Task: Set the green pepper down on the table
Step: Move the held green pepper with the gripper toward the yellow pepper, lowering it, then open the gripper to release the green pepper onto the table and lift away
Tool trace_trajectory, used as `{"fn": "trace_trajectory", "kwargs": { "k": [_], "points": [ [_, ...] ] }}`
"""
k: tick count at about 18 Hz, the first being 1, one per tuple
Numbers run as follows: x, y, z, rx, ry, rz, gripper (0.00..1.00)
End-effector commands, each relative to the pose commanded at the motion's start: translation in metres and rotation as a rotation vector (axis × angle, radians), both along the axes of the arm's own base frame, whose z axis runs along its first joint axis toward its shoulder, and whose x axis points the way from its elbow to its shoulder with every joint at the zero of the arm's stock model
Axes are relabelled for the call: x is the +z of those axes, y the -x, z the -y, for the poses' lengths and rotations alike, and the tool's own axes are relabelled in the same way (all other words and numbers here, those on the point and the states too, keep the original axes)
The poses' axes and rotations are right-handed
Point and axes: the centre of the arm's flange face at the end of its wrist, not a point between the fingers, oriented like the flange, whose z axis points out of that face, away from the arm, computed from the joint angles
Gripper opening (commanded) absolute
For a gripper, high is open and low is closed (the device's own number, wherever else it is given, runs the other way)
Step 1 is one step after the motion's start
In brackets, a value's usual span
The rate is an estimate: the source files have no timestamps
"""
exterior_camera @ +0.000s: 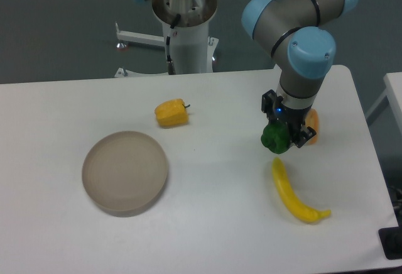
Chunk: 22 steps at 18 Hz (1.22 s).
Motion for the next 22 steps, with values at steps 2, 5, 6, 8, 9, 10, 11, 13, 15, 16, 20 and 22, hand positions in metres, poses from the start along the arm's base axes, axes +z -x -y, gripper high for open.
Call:
{"fn": "trace_trajectory", "kwargs": {
  "k": [2, 5, 6, 8, 9, 10, 11, 13, 15, 16, 20, 22],
  "points": [
    [-0.001, 0.000, 0.000, 0.005, 0.001, 0.001, 0.01],
    [-0.007, -0.005, -0.004, 0.008, 0.007, 0.010, 0.02],
    [-0.010, -0.006, -0.005, 0.020, 0.008, 0.015, 0.02],
    [-0.026, -0.018, -0.009, 0.018, 0.031, 0.036, 0.03],
    [-0.038, -0.025, -0.009, 0.014, 0.042, 0.048, 0.03],
    [-0.044, -0.028, -0.008, 0.023, 0.049, 0.057, 0.03],
    [-0.046, -0.029, -0.008, 0.031, 0.051, 0.061, 0.03],
    [-0.057, -0.040, -0.009, 0.020, 0.069, 0.078, 0.03],
    [-0.082, -0.056, -0.012, 0.002, 0.104, 0.106, 0.03],
    [-0.088, -0.062, -0.014, -0.001, 0.115, 0.114, 0.03],
    [-0.114, -0.083, -0.011, 0.019, 0.159, 0.148, 0.03],
    [-0.127, -0.095, -0.008, 0.017, 0.182, 0.170, 0.04]
  ]
}}
